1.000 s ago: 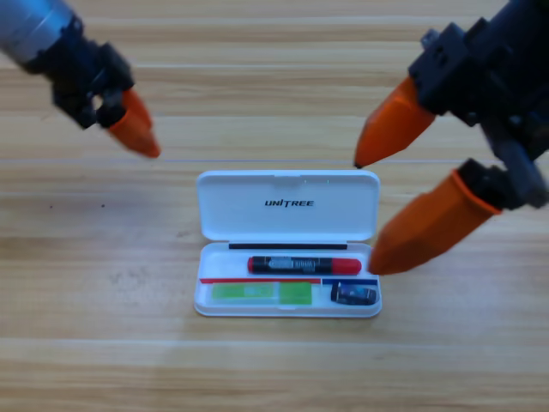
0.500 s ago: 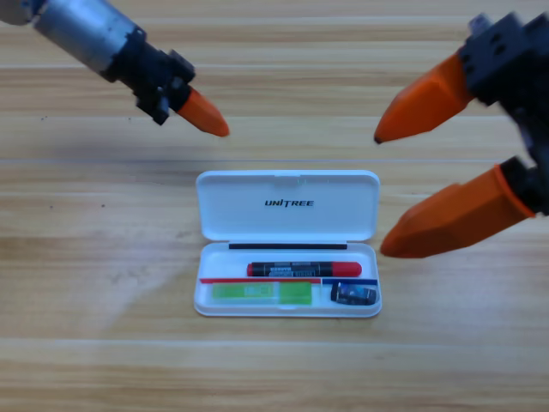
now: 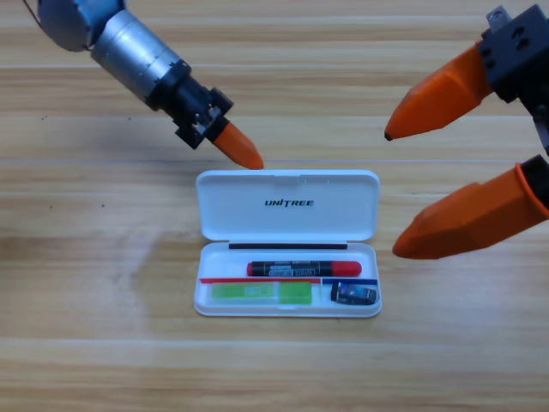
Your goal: Clean up eraser and pencils
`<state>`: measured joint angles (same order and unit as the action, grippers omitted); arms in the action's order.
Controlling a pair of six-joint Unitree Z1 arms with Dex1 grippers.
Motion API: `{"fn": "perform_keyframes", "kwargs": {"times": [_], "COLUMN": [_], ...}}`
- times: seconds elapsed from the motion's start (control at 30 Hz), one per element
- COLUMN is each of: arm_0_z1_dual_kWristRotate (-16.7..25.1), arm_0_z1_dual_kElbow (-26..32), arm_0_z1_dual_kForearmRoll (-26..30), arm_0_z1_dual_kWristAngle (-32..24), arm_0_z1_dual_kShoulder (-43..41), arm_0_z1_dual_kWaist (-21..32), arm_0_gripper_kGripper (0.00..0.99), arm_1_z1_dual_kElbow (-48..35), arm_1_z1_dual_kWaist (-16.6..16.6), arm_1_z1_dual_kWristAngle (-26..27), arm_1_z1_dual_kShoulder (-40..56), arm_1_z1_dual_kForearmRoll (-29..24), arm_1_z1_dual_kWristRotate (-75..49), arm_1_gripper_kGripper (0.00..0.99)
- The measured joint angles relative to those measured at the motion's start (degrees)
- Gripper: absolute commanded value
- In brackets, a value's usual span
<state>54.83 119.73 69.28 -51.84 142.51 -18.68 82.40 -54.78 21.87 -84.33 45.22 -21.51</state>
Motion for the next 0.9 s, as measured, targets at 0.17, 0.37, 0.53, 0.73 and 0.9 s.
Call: {"fn": "perform_keyframes", "kwargs": {"times": [0.17, 0.37, 0.53, 0.73, 0.9], "arm_0_z1_dual_kWristRotate": [0.64, 0.72, 0.79, 1.63, 1.63], "arm_0_z1_dual_kElbow": [-2.26, -3.67, -5.08, -7.46, -8.7], "arm_0_z1_dual_kForearmRoll": [0.65, 0.65, 0.65, 0.64, 0.29], "arm_0_z1_dual_kWristAngle": [-0.01, 0.05, 0.97, 3.27, 5.26], "arm_0_z1_dual_kShoulder": [-0.55, -2.22, -3.32, -3.33, -3.82], "arm_0_z1_dual_kWaist": [-2.73, -4.94, -5.97, -6.86, -7.14], "arm_0_gripper_kGripper": [0.0, 0.0, 0.0, 0.0, 0.0], "arm_1_z1_dual_kElbow": [-0.03, -0.09, -0.12, -0.21, -0.21], "arm_1_z1_dual_kWaist": [0.0, 0.0, 0.0, 0.0, 0.0], "arm_1_z1_dual_kWristAngle": [0.0, 0.0, 0.0, 0.0, 0.02], "arm_1_z1_dual_kShoulder": [0.1, 0.16, 0.25, 0.25, 0.25], "arm_1_z1_dual_kForearmRoll": [-0.06, -0.25, -0.29, -0.45, -0.48], "arm_1_z1_dual_kWristRotate": [0.0, 0.01, 0.01, 0.16, 0.21], "arm_1_gripper_kGripper": [0.99, 0.99, 0.99, 0.99, 0.99]}}
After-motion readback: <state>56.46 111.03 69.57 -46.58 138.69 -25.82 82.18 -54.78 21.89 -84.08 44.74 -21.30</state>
